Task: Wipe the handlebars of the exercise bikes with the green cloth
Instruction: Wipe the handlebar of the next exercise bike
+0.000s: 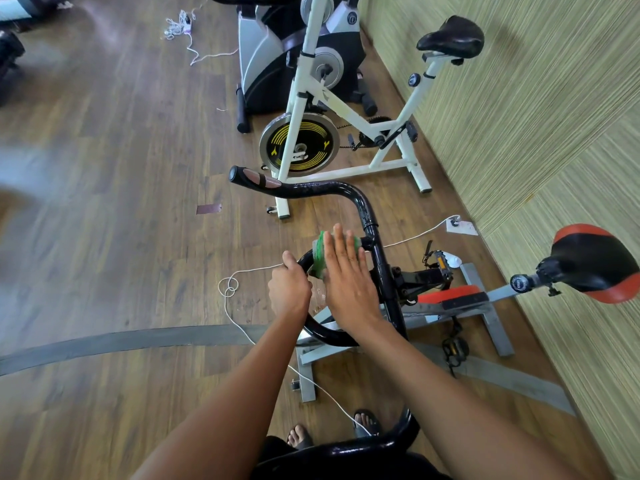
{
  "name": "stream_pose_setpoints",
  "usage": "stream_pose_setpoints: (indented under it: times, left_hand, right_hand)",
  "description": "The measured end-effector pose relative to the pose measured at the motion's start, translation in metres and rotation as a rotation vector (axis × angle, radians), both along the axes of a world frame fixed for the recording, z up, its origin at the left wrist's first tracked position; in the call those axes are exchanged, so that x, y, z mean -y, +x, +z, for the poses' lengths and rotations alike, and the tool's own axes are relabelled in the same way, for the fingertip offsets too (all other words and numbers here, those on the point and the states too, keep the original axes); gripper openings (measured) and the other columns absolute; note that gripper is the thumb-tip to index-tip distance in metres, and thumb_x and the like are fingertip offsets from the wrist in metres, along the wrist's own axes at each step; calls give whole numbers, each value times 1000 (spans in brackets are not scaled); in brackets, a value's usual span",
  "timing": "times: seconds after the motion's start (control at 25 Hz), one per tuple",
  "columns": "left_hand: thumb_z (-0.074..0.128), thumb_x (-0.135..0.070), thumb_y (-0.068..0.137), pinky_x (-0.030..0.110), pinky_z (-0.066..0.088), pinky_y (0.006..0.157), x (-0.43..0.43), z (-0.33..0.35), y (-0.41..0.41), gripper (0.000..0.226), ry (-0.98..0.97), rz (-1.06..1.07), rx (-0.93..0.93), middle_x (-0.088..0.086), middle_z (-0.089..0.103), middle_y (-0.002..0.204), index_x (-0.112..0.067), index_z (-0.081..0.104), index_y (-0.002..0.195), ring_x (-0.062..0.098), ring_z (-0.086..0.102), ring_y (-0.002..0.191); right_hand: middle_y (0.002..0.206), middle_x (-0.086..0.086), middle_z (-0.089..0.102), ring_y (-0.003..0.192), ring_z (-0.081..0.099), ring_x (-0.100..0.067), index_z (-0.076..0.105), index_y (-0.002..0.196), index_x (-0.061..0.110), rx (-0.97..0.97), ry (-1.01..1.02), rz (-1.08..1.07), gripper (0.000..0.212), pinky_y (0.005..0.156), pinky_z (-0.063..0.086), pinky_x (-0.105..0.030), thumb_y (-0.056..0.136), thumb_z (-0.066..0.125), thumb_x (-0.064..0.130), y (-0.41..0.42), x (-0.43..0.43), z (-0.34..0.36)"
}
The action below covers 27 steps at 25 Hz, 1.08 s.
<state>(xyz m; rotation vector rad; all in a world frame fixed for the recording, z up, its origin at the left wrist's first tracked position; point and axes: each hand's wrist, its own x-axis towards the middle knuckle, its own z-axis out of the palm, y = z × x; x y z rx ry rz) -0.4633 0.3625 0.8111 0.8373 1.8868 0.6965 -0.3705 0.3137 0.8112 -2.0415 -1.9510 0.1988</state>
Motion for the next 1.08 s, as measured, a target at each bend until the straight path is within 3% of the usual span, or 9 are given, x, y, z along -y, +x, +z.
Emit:
stream_pose_setpoints:
  times: [0.12, 0.24, 0.36, 0.52, 0.6, 0.68, 0.76, 0.84, 1.08]
  left_hand:
    - [15, -68, 73, 51, 52, 89, 0, 2, 0, 83, 1, -13, -34, 16, 72, 94, -10, 69, 98, 39, 69, 89]
    - [15, -63, 77, 50, 51, 90, 1, 9, 0, 77, 14, -37, -51, 17, 72, 95, -11, 67, 99, 39, 68, 89]
    - [18, -56, 86, 50, 51, 89, 0, 10, 1, 66, 7, -67, -83, 17, 71, 95, -10, 63, 99, 38, 68, 88]
    - [20, -50, 90, 51, 52, 87, -1, 7, 0, 53, -2, -109, -115, 18, 71, 95, -14, 58, 94, 39, 68, 86]
    - [19, -52, 88, 50, 52, 88, 0, 8, 0, 56, -3, -101, -99, 19, 71, 95, -13, 59, 95, 39, 68, 87]
    - [16, -61, 79, 50, 51, 88, 0, 9, 1, 72, 5, -64, -72, 18, 72, 94, -10, 64, 96, 39, 68, 87]
    - [14, -68, 69, 50, 52, 89, 1, 9, 2, 85, 10, -30, -49, 17, 73, 93, -9, 69, 96, 39, 69, 88]
    - [13, -71, 67, 50, 53, 89, 3, 10, 1, 90, 12, -13, -45, 17, 73, 94, -9, 71, 97, 38, 69, 89]
    - [11, -70, 72, 50, 50, 92, 5, 18, 1, 89, 7, -5, -31, 15, 73, 98, -10, 70, 102, 37, 68, 93]
  right_hand:
    - [165, -7, 18, 153, 10, -25, 30, 155, 14, -127, 123, -90, 72, 123, 18, -40, 91, 60, -3, 13, -2, 7]
    - [135, -10, 55, 123, 51, -29, 62, 134, 18, -104, 257, -170, 57, 99, 49, -41, 80, 77, 5, 20, -8, 11]
    - [102, -3, 49, 93, 47, -20, 65, 130, 21, -154, 324, -149, 50, 78, 52, -34, 83, 76, 10, 27, -7, 11]
    - [109, -4, 51, 97, 53, -18, 61, 128, 14, -250, 269, -135, 51, 76, 57, -33, 82, 74, -2, 25, -6, 15]
    - [122, -7, 54, 108, 52, -21, 62, 124, 10, -228, 275, -126, 48, 86, 56, -34, 79, 74, -5, 24, -7, 15]
    - [139, -11, 51, 130, 46, -25, 57, 134, 6, -182, 248, -102, 56, 107, 46, -39, 81, 68, -8, 20, -6, 12]
    - [159, -13, 32, 151, 20, -29, 35, 152, 5, -98, 161, -50, 71, 122, 23, -46, 85, 54, -11, 15, -2, 8]
    - [165, -11, 14, 153, 3, -27, 18, 157, 7, 6, 126, -15, 80, 125, 10, -46, 84, 45, -11, 15, 0, 6]
    - [166, -10, -3, 152, -10, -27, 5, 158, 9, 12, 63, -32, 83, 124, -3, -46, 83, 31, -13, 3, -7, 6]
